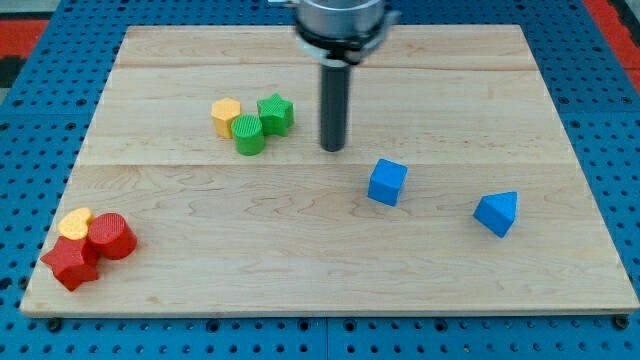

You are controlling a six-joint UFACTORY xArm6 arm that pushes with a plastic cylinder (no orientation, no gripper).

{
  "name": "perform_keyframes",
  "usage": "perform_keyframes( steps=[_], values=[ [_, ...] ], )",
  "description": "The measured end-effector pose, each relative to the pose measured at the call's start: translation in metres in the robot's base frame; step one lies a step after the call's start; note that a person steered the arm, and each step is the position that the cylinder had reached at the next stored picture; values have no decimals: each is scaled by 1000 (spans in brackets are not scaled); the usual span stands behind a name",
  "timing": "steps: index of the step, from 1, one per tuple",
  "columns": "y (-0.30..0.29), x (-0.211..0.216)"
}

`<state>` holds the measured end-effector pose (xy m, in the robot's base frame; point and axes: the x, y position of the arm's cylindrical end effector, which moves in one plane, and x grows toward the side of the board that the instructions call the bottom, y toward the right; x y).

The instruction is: Push the blue cube into the blue triangle

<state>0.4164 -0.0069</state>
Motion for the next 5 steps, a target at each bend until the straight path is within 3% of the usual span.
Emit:
perform_keyframes(
  steps=[3,4,5],
  values=[
    [149,94],
    [117,87],
    [29,47]
  ],
)
